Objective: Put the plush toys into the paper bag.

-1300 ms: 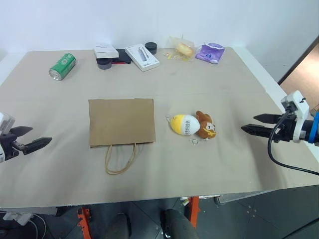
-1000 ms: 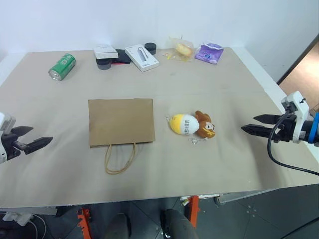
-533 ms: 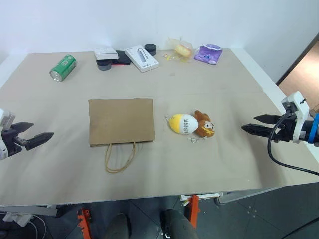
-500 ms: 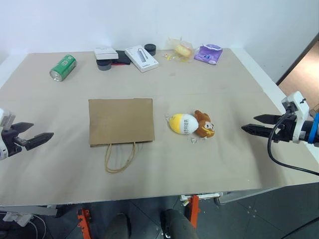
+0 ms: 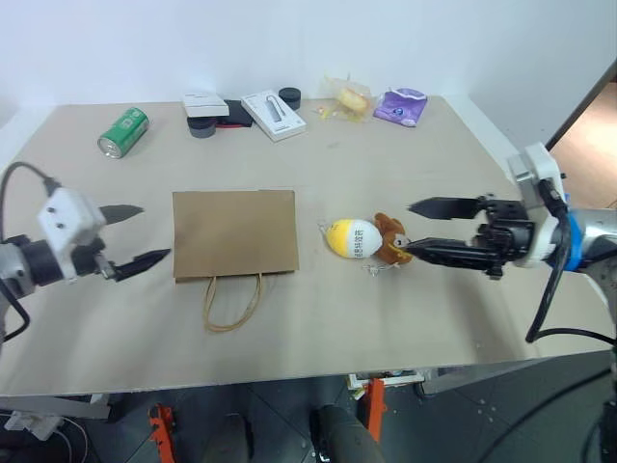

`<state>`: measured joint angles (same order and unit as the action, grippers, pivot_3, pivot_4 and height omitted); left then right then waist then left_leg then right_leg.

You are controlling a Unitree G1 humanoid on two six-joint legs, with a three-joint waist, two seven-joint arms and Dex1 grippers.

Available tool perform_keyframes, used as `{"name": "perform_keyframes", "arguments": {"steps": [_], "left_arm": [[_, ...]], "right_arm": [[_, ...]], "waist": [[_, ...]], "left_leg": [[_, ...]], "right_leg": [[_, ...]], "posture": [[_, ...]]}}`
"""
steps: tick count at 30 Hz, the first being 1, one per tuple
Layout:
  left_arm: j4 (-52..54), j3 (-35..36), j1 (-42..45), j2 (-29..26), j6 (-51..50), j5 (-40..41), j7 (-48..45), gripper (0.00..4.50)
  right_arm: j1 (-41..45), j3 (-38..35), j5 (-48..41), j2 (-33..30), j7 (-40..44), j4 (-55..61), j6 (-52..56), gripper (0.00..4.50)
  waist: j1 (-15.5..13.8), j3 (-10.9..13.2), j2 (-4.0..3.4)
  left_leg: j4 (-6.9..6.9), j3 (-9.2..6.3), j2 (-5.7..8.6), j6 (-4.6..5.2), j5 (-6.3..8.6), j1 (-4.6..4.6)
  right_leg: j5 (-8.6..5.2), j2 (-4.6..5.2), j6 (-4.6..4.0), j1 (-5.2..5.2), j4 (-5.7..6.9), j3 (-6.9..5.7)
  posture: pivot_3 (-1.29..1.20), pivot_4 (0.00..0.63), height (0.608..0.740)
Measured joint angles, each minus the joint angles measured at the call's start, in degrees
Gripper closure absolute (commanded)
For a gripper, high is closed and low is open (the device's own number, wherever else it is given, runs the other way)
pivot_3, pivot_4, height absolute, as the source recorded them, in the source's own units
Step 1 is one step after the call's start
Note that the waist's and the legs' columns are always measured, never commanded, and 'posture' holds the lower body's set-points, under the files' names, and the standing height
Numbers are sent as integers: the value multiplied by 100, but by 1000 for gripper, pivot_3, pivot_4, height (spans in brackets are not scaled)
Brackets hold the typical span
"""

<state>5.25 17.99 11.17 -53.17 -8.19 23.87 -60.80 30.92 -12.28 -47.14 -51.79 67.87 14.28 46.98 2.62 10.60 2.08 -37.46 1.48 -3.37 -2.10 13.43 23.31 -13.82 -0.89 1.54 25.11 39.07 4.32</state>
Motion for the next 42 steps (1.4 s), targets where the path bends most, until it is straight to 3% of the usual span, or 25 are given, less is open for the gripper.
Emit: {"name": "perform_keyframes", "arguments": {"steps": [5, 11, 16, 24, 42], "left_arm": [[-131, -270, 2, 370, 2387, -820, -97, 46], [-1692, -558, 357, 549, 5946, -1608, -78, 46], [-2637, -870, 807, 591, 7630, -2118, 293, 46], [-3312, -1359, 874, 556, 8576, -2875, 1004, 46], [-3564, -1897, 988, 254, 8738, -3900, 2132, 46]], "right_arm": [[17, 142, -91, 319, -404, 294, 19, 0], [-322, 193, 70, 318, -565, 621, -216, 0], [-442, 315, 185, 296, -612, 895, -345, 0], [-535, 293, 128, 188, -745, 999, -342, 0], [-498, 291, 3, 174, -881, 1030, -341, 0]], "waist": [[-9, -1, 1], [-15, -2, 2], [-11, -2, 1], [-4, -3, 2], [-3, -3, 1]], "left_leg": [[-10, 8, 10, 1, 0, 2], [-11, 7, 11, 8, -4, 1], [-14, 11, 12, 12, -7, 0], [-15, 11, 6, 21, -13, -1], [-15, 15, 4, 36, -36, -3]], "right_leg": [[7, 12, 4, -3, 0, 8], [26, 12, -17, -4, 0, 7], [33, 14, -2, -6, 0, 10], [37, 11, 4, -6, 0, 8], [53, 11, 20, -6, 0, 8]], "posture": [[0, 150, 740], [0, 150, 740], [0, 150, 740], [0, 150, 740], [0, 150, 740]]}}
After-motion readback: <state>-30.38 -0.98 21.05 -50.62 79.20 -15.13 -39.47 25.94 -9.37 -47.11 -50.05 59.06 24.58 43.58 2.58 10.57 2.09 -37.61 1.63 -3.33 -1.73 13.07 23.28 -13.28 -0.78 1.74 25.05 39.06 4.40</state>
